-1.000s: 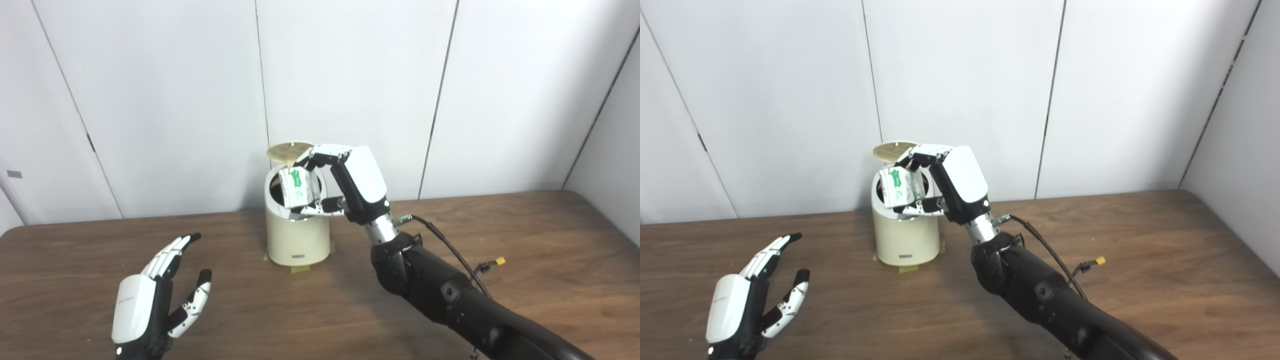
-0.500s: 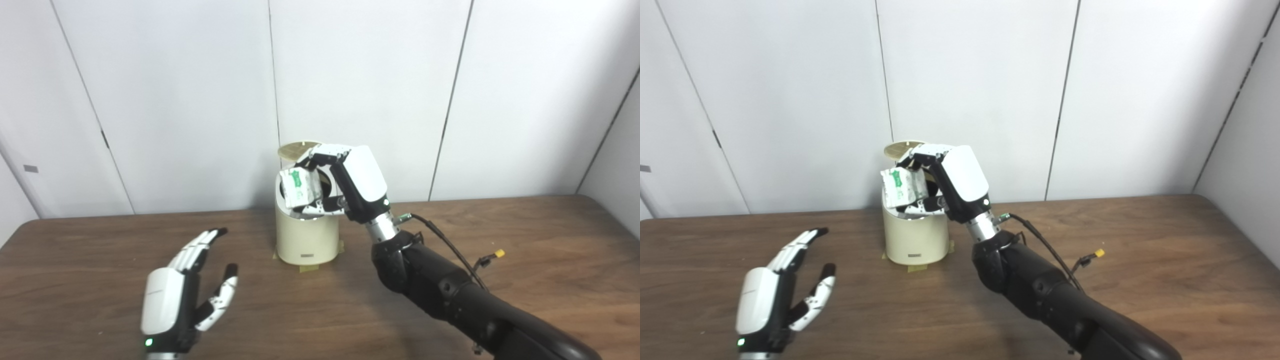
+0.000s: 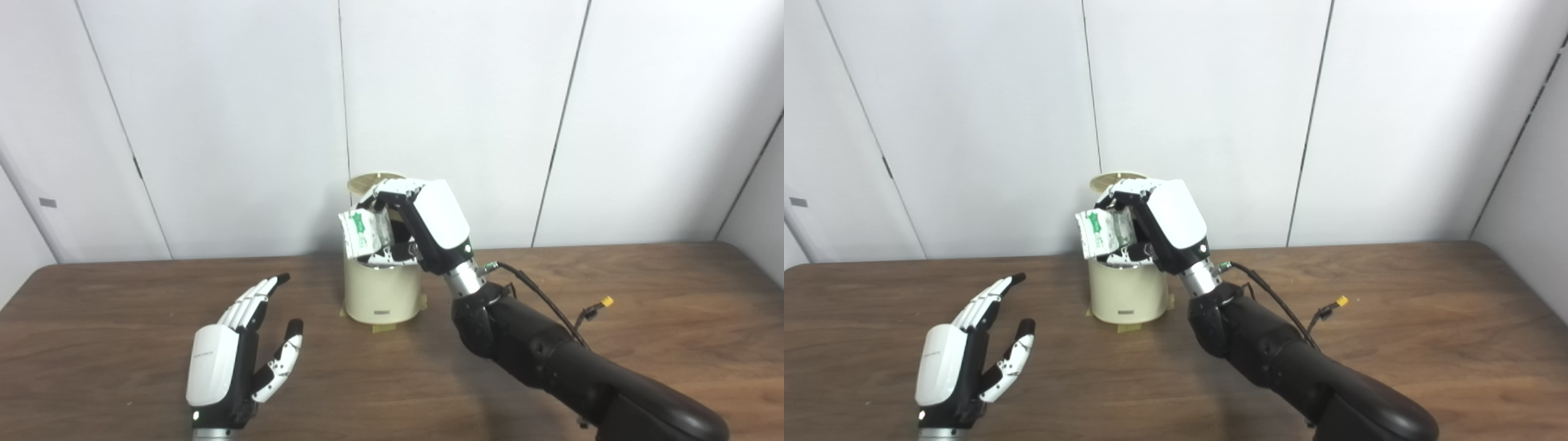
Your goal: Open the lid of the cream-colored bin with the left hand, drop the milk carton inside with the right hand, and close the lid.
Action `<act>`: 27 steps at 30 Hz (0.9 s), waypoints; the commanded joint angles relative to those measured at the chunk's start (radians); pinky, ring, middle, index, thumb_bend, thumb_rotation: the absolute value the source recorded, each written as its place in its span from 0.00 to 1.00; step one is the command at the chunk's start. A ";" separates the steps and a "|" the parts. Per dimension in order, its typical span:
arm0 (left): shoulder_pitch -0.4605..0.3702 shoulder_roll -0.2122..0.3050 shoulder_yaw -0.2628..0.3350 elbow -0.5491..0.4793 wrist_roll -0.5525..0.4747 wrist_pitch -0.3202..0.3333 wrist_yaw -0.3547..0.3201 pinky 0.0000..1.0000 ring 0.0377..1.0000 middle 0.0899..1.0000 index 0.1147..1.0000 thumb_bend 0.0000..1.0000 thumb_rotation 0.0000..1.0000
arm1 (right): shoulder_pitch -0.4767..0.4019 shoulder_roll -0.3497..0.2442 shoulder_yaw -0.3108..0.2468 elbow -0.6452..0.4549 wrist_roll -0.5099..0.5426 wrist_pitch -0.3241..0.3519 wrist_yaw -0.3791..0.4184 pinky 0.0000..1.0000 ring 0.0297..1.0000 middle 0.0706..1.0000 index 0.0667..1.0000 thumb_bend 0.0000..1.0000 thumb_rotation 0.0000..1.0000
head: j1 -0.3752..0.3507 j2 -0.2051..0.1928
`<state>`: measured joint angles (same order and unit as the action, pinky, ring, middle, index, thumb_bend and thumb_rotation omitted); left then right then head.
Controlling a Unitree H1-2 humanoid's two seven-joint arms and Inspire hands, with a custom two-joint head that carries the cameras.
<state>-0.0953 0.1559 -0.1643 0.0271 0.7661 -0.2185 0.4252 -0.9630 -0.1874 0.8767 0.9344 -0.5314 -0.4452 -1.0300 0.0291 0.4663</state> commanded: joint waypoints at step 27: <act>0.086 -0.049 -0.042 0.032 0.025 0.004 0.030 0.77 0.85 0.85 0.85 0.25 0.71 | -0.086 0.014 -0.011 0.074 0.059 -0.025 -0.027 0.42 0.44 0.52 0.43 0.51 0.00 | 0.002 0.005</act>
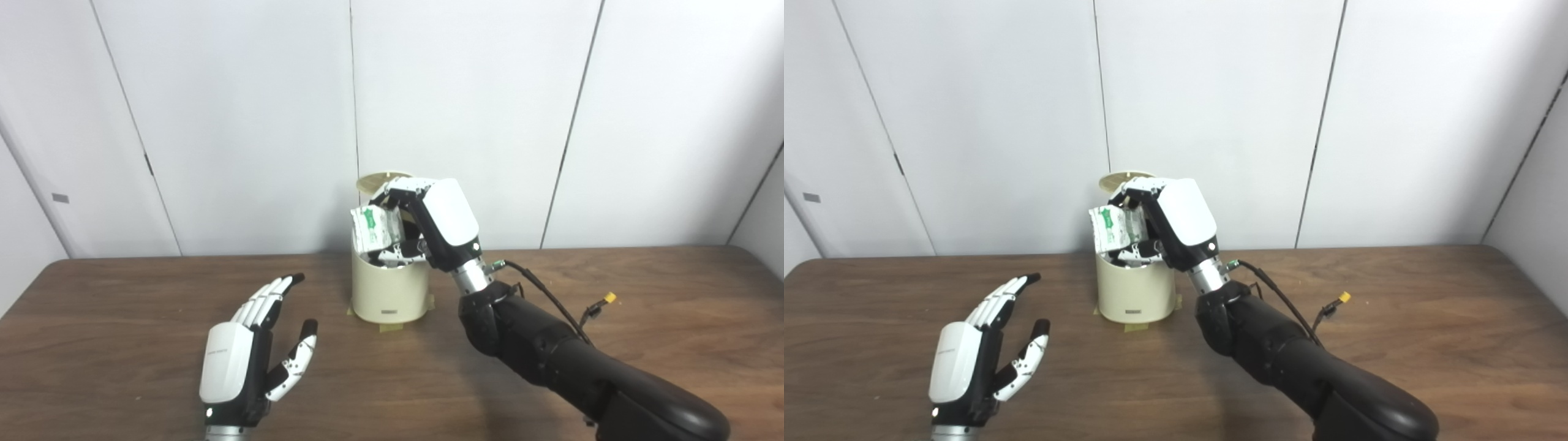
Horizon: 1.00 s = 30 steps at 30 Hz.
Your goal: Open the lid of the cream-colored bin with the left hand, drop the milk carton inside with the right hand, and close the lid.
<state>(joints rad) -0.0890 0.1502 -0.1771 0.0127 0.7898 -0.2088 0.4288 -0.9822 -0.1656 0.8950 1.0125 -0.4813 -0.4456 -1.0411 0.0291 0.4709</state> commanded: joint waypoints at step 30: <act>0.069 -0.031 -0.030 0.072 -0.014 -0.019 0.027 0.78 0.85 0.86 0.85 0.27 0.71 | -0.032 -0.027 -0.129 -0.010 -0.079 -0.024 -0.034 0.53 0.63 0.73 0.70 0.80 0.13 | -0.014 -0.008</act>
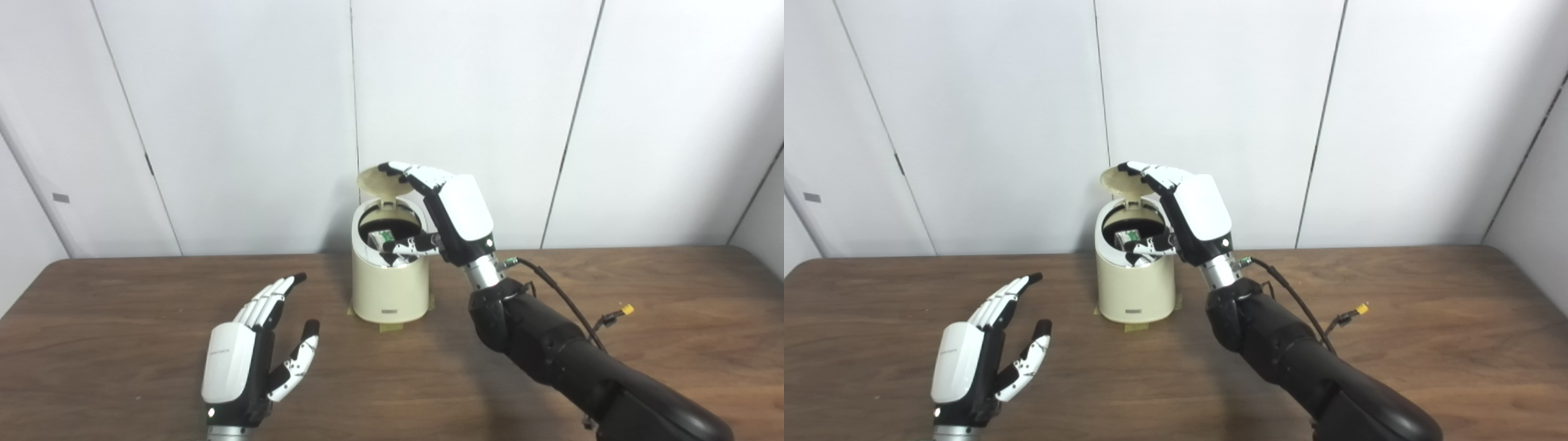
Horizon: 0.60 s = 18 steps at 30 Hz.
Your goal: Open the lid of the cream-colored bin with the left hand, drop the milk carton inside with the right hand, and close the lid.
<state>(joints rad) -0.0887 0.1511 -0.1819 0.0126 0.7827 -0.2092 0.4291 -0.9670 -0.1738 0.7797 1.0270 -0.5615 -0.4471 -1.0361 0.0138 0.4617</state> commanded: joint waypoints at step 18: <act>0.034 -0.027 -0.021 0.117 -0.016 -0.023 0.033 0.77 0.84 0.85 0.84 0.27 0.74 | 0.100 -0.069 -0.208 -0.298 0.030 -0.023 -0.044 0.41 0.44 0.50 0.45 0.51 0.15 | -0.035 0.013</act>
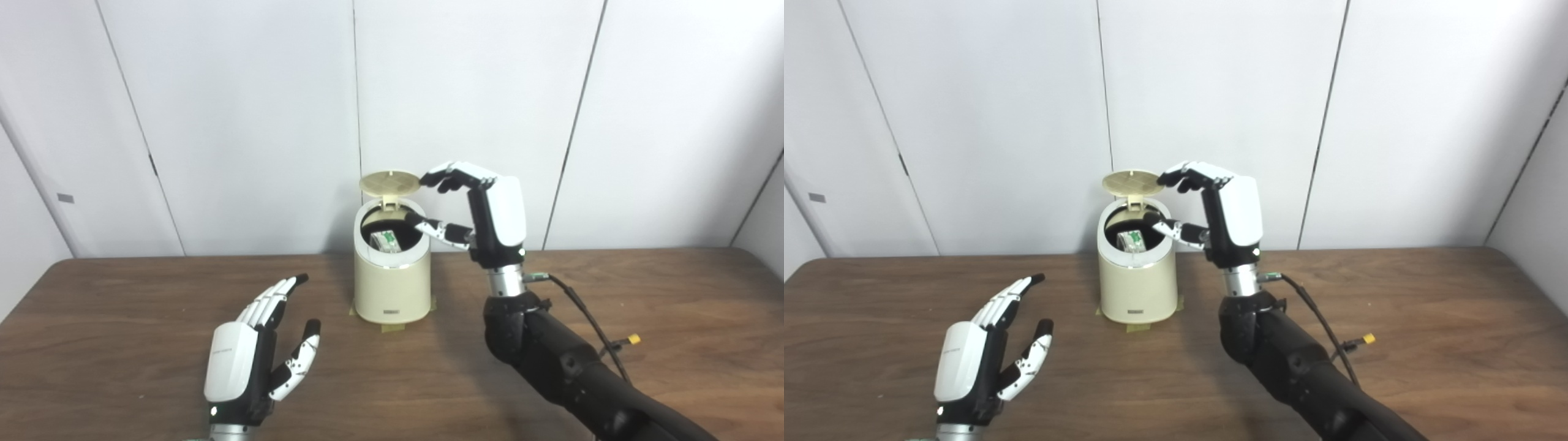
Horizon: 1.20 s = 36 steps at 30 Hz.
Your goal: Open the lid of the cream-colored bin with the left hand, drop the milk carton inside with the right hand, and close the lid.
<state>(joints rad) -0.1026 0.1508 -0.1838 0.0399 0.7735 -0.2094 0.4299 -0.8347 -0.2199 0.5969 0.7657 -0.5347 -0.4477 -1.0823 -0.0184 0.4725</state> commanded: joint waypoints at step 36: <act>0.025 -0.007 -0.014 0.120 -0.039 -0.038 0.041 0.75 0.83 0.85 0.83 0.28 0.69 | 0.580 0.004 -0.476 -0.609 0.425 0.166 0.873 0.77 0.83 0.83 0.83 0.33 0.54 | -0.016 0.008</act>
<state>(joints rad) -0.1230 0.1578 -0.1892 0.0742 0.7428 -0.2161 0.4415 -0.2285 -0.2157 0.1375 0.1871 -0.0965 -0.2775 -0.2214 -0.0338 0.4801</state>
